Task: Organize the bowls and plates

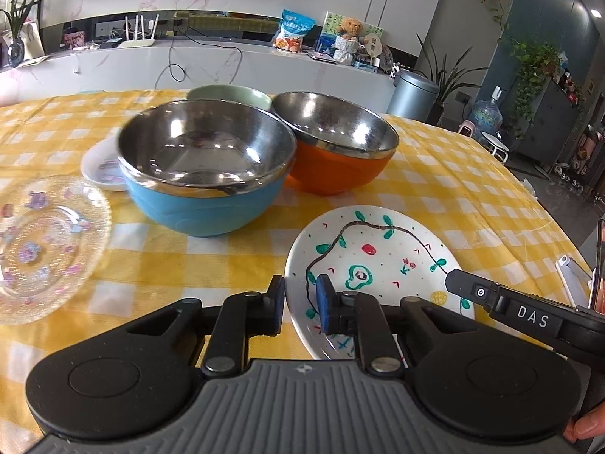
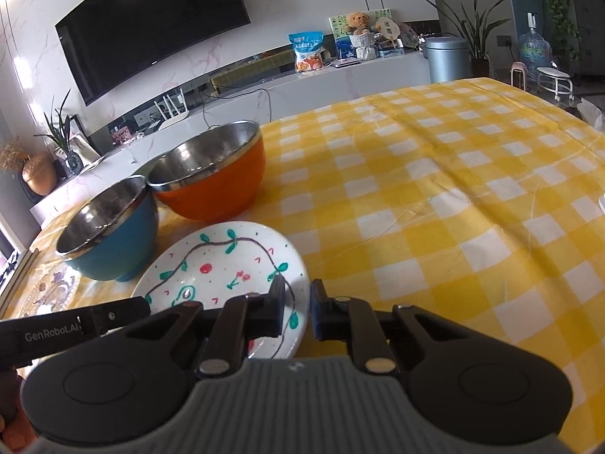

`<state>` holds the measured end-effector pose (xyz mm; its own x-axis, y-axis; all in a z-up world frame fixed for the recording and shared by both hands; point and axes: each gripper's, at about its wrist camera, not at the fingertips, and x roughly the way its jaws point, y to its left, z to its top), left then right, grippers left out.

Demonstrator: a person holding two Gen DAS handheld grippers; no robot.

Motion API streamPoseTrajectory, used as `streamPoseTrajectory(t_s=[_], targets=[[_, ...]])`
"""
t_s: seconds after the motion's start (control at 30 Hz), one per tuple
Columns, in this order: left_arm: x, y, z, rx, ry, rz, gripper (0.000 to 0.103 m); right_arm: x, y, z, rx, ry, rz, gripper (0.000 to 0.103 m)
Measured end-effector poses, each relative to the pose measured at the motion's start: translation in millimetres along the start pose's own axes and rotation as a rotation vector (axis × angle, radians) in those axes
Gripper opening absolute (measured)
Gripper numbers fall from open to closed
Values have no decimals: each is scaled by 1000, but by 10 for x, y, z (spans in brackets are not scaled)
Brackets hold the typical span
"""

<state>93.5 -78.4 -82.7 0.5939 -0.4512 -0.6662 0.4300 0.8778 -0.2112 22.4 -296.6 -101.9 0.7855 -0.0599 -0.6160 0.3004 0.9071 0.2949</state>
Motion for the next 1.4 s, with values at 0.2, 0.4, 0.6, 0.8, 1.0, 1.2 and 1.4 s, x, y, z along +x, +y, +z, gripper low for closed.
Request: streamPoseTrajectory(t_s=[0.2, 0.4, 0.6, 0.8, 1.0, 1.2, 1.4], targets=[[-332, 233, -53, -51, -12, 42, 20, -106, 239, -73, 11, 33, 71, 12], [-663, 553, -139, -131, -20, 102, 20, -171, 626, -176, -19, 75, 141, 11], [-802, 888, -227, -215, 30, 149, 19, -162, 988, -287, -79, 121, 183, 10], [-810, 1037, -298, -252, 49, 151, 19, -91, 1165, -376, -115, 166, 174, 10], [-727, 1079, -344, -269, 54, 131, 20, -27, 1167, -407, -119, 190, 145, 11], [-668, 1107, -346, -273, 52, 123, 20, -4, 1164, -408, -114, 188, 138, 11], [-618, 1070, -348, -251, 47, 138, 20, 24, 1180, -394, -124, 179, 130, 11]])
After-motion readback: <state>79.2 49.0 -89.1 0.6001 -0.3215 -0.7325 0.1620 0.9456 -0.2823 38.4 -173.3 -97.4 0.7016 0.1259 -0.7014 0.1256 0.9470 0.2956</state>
